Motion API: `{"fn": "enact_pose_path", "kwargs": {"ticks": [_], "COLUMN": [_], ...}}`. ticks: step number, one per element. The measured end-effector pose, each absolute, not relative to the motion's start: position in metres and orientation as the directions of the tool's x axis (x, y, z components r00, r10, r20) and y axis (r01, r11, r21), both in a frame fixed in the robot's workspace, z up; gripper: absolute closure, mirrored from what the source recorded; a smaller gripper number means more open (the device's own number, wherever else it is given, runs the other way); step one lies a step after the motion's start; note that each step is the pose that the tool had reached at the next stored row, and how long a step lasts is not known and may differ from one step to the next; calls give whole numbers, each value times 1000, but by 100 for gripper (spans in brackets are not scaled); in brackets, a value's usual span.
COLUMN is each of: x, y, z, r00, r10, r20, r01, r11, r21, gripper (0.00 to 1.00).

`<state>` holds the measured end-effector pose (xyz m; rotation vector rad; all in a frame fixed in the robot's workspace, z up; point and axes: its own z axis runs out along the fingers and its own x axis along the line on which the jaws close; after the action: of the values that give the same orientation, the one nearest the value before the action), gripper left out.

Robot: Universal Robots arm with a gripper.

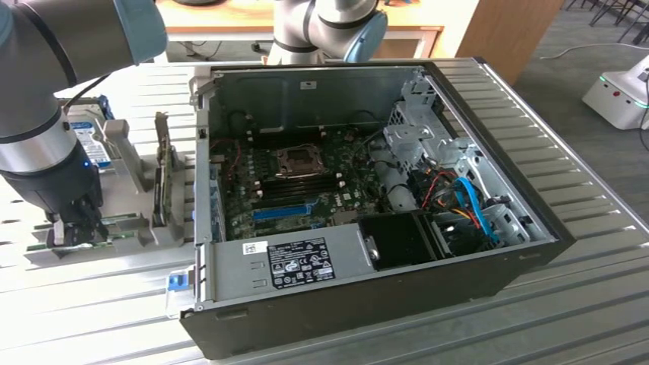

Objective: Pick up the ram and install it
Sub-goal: 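Pick up the ram and move it above insertion slot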

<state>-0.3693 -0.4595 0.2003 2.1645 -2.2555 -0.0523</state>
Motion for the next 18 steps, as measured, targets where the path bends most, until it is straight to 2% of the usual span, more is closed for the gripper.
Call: {"fn": "enact_pose_path", "kwargs": {"ticks": [18], "x": [-369], "y": [-460], "z": [204], "r00": [-41], "r10": [-999], "r20": [-12], "r01": [-999], "r11": [41], "r21": [35], "gripper": [88]}}
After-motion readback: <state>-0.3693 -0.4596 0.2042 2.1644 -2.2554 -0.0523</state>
